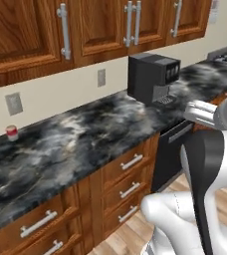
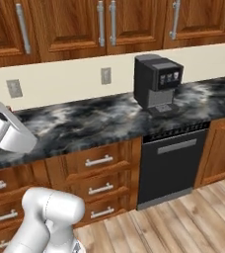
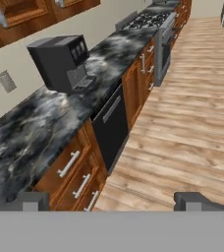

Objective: Close all open cabinet doors.

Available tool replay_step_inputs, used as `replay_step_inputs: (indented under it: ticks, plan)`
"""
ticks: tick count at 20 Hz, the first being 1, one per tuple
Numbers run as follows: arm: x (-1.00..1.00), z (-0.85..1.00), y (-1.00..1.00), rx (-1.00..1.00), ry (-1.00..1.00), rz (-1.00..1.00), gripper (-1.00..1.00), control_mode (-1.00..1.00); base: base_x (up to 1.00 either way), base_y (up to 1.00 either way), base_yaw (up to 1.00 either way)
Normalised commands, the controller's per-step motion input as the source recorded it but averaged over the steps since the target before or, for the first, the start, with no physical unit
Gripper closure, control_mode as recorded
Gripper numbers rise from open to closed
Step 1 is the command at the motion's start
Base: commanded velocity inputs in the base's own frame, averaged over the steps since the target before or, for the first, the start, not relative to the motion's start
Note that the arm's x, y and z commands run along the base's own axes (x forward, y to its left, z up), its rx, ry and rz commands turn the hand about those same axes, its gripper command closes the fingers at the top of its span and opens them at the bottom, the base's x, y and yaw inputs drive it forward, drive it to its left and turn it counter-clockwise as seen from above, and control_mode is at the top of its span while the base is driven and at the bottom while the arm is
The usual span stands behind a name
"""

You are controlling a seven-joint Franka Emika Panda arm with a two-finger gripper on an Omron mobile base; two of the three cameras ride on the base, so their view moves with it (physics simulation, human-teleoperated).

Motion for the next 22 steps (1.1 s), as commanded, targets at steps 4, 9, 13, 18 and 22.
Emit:
replay_step_inputs:
  ticks: [4,9,13,18,22]
  plan:
    - [0.00,0.00,0.00,0.00,0.00,0.00,-1.00,1.00,0.00,-0.27,-0.40]
    - [0.00,0.00,0.00,0.00,0.00,0.00,-1.00,1.00,-0.01,-0.27,-0.40]
    - [0.00,0.00,0.00,0.00,0.00,0.00,-1.00,1.00,0.00,-0.28,-0.41]
    - [0.00,0.00,0.00,0.00,0.00,0.00,-1.00,1.00,0.00,-0.31,-0.47]
    - [0.00,0.00,0.00,0.00,0.00,0.00,-1.00,1.00,0.00,-0.29,-0.45]
